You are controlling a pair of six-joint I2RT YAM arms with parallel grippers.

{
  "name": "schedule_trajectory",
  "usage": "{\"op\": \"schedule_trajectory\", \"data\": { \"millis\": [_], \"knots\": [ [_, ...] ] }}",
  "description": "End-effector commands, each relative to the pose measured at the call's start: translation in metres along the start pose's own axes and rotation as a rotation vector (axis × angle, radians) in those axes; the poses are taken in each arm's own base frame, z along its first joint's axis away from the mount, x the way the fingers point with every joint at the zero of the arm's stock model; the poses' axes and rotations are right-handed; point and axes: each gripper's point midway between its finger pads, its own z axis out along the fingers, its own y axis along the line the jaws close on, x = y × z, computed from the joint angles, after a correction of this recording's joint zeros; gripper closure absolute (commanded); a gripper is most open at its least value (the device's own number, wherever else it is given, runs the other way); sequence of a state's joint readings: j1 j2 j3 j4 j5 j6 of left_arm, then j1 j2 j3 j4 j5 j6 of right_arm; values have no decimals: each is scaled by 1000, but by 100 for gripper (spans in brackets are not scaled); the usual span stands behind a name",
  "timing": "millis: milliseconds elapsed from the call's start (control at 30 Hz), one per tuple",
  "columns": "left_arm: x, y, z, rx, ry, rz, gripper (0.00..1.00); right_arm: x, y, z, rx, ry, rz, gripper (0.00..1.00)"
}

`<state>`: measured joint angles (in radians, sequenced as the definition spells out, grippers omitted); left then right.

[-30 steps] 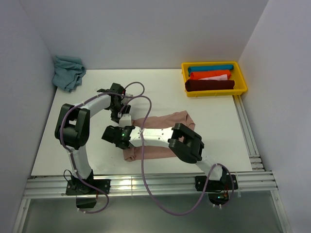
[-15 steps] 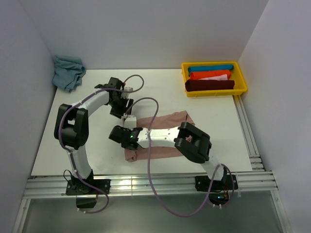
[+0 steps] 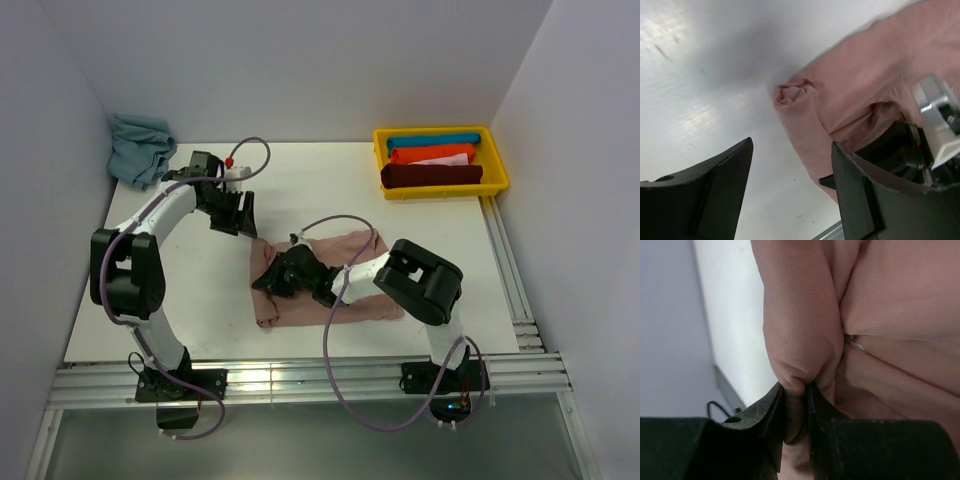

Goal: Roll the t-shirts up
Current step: Roll the tshirt

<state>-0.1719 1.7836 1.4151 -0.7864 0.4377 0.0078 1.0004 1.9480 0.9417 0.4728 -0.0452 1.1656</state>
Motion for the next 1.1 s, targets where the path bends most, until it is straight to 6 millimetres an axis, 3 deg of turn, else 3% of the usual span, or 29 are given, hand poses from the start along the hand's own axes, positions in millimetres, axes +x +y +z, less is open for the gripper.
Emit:
{"op": "schedule_trajectory", "data": {
  "millis": [0, 167, 267, 333, 500, 600, 867, 1067],
  "knots": [
    [19, -6, 9, 57, 34, 28, 31, -4, 44, -5, -242, 18, 113, 85],
    [42, 9, 41, 39, 103, -15, 37, -4, 27, -1, -221, 4, 189, 85],
    [53, 17, 59, -1, 145, -30, 43, -6, 21, 0, -186, -7, 201, 80],
    [56, 20, 68, -37, 167, -20, 48, -8, 20, 0, -158, -17, 175, 72],
    [54, 19, 75, -112, 174, -16, 52, -11, 13, 0, -11, -40, 87, 51],
    [55, 22, 76, -161, 183, -2, 54, -12, 13, -5, 53, -58, 48, 46],
    [54, 21, 78, -196, 191, 20, 55, 1, 14, -24, 176, -80, -39, 43],
    [53, 20, 79, -199, 199, 23, 56, 27, 18, -35, 175, -55, -67, 42]
  ]
}}
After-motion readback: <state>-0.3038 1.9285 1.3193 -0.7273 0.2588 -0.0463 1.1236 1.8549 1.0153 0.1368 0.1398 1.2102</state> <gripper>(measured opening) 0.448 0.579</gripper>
